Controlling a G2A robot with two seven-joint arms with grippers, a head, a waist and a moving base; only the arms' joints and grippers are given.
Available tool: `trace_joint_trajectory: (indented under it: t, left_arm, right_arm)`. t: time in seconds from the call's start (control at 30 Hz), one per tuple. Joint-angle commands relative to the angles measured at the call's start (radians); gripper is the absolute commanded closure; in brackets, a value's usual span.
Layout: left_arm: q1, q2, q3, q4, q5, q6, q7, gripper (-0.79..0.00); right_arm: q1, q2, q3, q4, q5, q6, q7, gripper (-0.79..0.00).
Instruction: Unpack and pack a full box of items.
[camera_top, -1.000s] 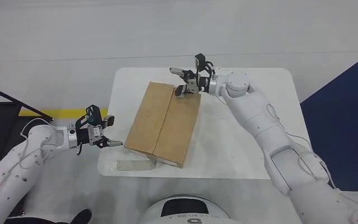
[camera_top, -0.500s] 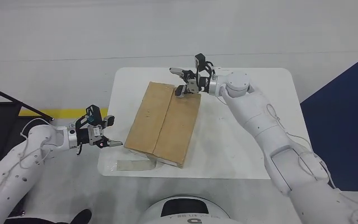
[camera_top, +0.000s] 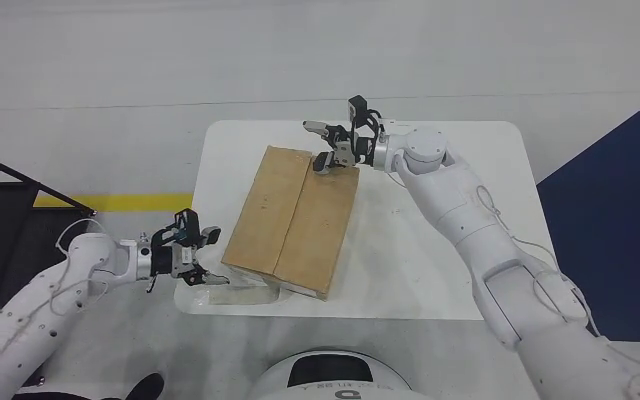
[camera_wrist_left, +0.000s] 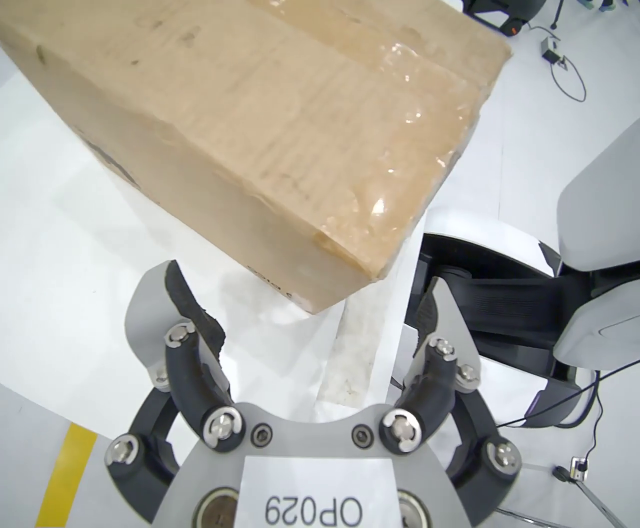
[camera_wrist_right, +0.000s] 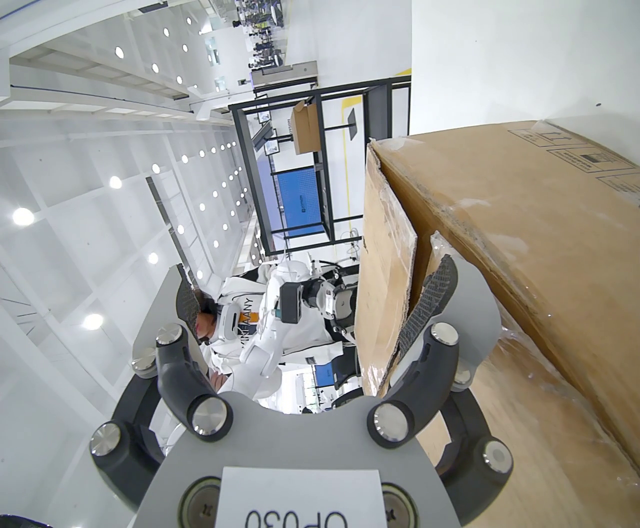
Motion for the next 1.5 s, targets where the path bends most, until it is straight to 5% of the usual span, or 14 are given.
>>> trace_joint_trajectory:
  t: [0.0, 0.9, 1.13, 1.33, 1.47]
  left_arm:
    - [-0.017, 0.002, 0.005, 0.013, -0.012, 0.0, 0.009, -0.785]
    - [-0.365, -0.186, 0.213, 0.25, -0.251, 0.192, -0.176, -0.785]
    - [-0.409, -0.211, 0.226, 0.294, -0.25, 0.183, -0.208, -0.785]
    - [-0.44, -0.235, 0.244, 0.324, -0.242, 0.2, -0.236, -0.785]
    - [-0.461, -0.255, 0.262, 0.351, -0.249, 0.216, -0.259, -0.785]
  right_arm:
    - [0.0, 0.0, 0.0, 0.0, 0.0, 0.0, 0.0, -0.785]
    - [-0.009, 0.001, 0.003, -0.009, -0.005, -0.003, -0.034, -0.785]
    - [-0.13, 0.04, 0.113, -0.229, -0.08, -0.068, -0.301, -0.785]
    - [-0.272, 0.078, 0.193, -0.502, -0.15, 0.035, -0.345, -0.785]
    - [-0.275, 0.079, 0.193, -0.509, -0.151, 0.044, -0.343, -0.785]
